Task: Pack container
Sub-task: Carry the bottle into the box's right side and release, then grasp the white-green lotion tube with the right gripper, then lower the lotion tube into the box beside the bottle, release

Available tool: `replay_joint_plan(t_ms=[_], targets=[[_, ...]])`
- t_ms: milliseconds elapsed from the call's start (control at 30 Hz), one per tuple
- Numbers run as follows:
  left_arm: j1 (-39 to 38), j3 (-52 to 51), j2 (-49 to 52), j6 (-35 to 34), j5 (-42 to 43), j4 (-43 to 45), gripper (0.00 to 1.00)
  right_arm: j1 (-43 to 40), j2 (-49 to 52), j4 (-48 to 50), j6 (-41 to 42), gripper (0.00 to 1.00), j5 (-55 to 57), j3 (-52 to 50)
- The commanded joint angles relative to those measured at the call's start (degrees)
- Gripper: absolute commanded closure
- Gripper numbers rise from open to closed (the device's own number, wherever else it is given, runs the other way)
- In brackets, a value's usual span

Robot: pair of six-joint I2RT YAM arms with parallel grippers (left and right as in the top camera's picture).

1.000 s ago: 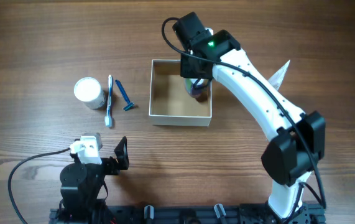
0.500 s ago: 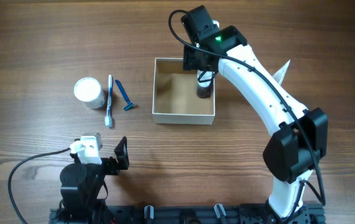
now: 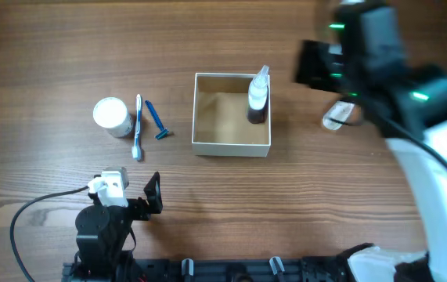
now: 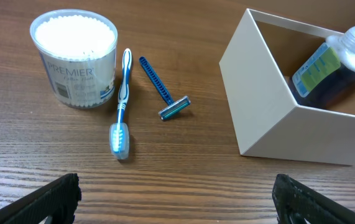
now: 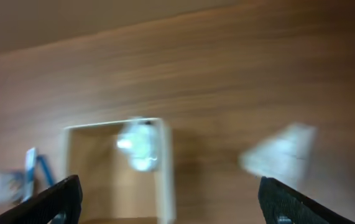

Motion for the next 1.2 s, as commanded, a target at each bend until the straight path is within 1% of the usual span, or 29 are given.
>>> replay_joint_plan(t_ms=[0, 100, 167, 267, 300, 433, 500, 533, 700, 733, 767, 800, 933, 1033, 1167], targets=[[0.3, -0.2, -0.6, 0.5, 0.7, 0.1, 0.0, -7.7, 2.4, -3.9, 1.6, 0.09, 2.1, -0.5], [0.3, -0.2, -0.6, 0.5, 0.7, 0.1, 0.0, -11.9, 4.6, -5.0, 1.5, 0.11, -1.3, -2.2], [0.3, -0.2, -0.6, 0.5, 0.7, 0.1, 0.0, -13.2, 6.3, -4.9, 1.5, 0.12, -1.4, -4.3], [0.3, -0.2, -0.6, 0.5, 0.7, 0.1, 0.0, -14.6, 9.6, -4.1, 1.8, 0.24, -1.4, -7.8], [0.3, -0.2, -0.6, 0.5, 0.7, 0.1, 0.0, -14.9, 10.5, -3.7, 2.4, 0.26, -1.4, -8.7], [0.3, -0.2, -0.6, 0.5, 0.7, 0.1, 0.0, -15.8, 16.2, -2.3, 2.3, 0.43, -4.3, -10.3], [0.3, -0.2, -0.6, 0.5, 0.7, 0.1, 0.0, -15.8, 18.1, -2.3, 2.4, 0.5, -4.5, -10.3], [0.3, -0.2, -0.6, 0.5, 0.7, 0.1, 0.0, -15.8, 19.0, -2.3, 2.3, 0.55, -4.5, -10.3], [0.3, -0.2, -0.6, 0.5, 0.7, 0.1, 0.0, -15.8, 19.8, -1.6, 2.4, 0.82, -4.4, -10.3], [0.3, -0.2, -0.6, 0.5, 0.7, 0.1, 0.0, -15.8, 19.6, -1.5, 2.4, 0.85, -4.3, -10.3], [0.3, -0.2, -0.6, 0.5, 0.7, 0.1, 0.0, -15.8, 19.3, -1.5, 2.4, 0.92, -4.3, -10.3], [0.3, -0.2, -0.6, 0.5, 0.7, 0.1, 0.0, -15.8, 18.9, -1.5, 2.3, 0.96, -4.3, -10.3], [0.3, -0.2, -0.6, 0.5, 0.7, 0.1, 0.0, -15.8, 16.3, -1.7, 2.1, 0.96, -4.3, -10.3], [0.3, -0.2, -0.6, 0.5, 0.7, 0.1, 0.0, -14.8, 11.8, -3.0, 2.1, 0.96, -5.2, -10.1], [0.3, -0.2, -0.6, 0.5, 0.7, 0.1, 0.0, -12.1, 3.2, -5.3, 1.7, 0.96, -5.6, -10.1]])
